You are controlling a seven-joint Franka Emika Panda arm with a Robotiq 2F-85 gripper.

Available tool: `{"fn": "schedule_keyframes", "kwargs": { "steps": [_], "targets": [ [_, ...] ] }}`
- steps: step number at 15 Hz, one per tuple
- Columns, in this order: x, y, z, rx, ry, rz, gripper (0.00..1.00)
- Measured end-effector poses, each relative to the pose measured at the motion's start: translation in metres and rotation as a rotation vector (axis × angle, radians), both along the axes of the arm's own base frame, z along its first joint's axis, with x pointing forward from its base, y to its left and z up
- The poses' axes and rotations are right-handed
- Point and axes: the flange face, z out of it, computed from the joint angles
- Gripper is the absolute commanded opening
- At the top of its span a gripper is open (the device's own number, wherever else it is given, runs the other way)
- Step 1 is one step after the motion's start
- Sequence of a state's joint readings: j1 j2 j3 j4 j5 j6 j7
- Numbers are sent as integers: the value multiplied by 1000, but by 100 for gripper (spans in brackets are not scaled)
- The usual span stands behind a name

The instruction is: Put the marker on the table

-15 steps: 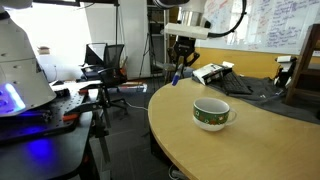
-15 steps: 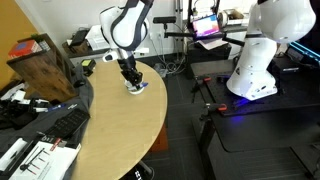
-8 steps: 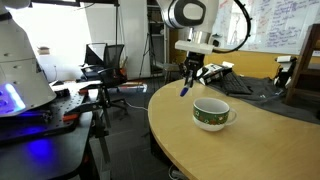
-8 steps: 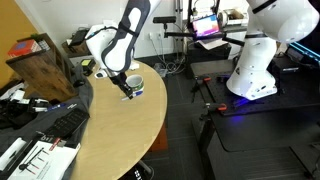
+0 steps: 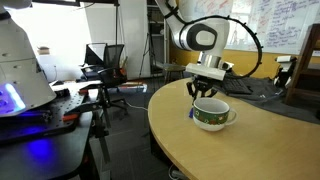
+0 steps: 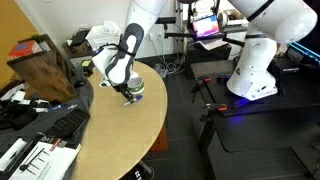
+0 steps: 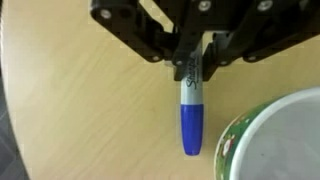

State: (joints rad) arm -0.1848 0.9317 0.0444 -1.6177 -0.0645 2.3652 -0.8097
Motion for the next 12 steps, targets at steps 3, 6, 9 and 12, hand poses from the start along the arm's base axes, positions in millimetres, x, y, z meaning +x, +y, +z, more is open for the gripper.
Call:
{"fn": "schedule_keyframes", "kwargs": {
  "steps": [3, 6, 9, 12],
  "targets": [
    [4, 5, 7, 7, 11, 24, 72],
    [8, -1, 36, -22, -8, 49, 94],
    [-1, -24, 88, -27, -51, 82, 100],
    [-25, -43, 132, 6, -97, 155, 100]
  ]
}}
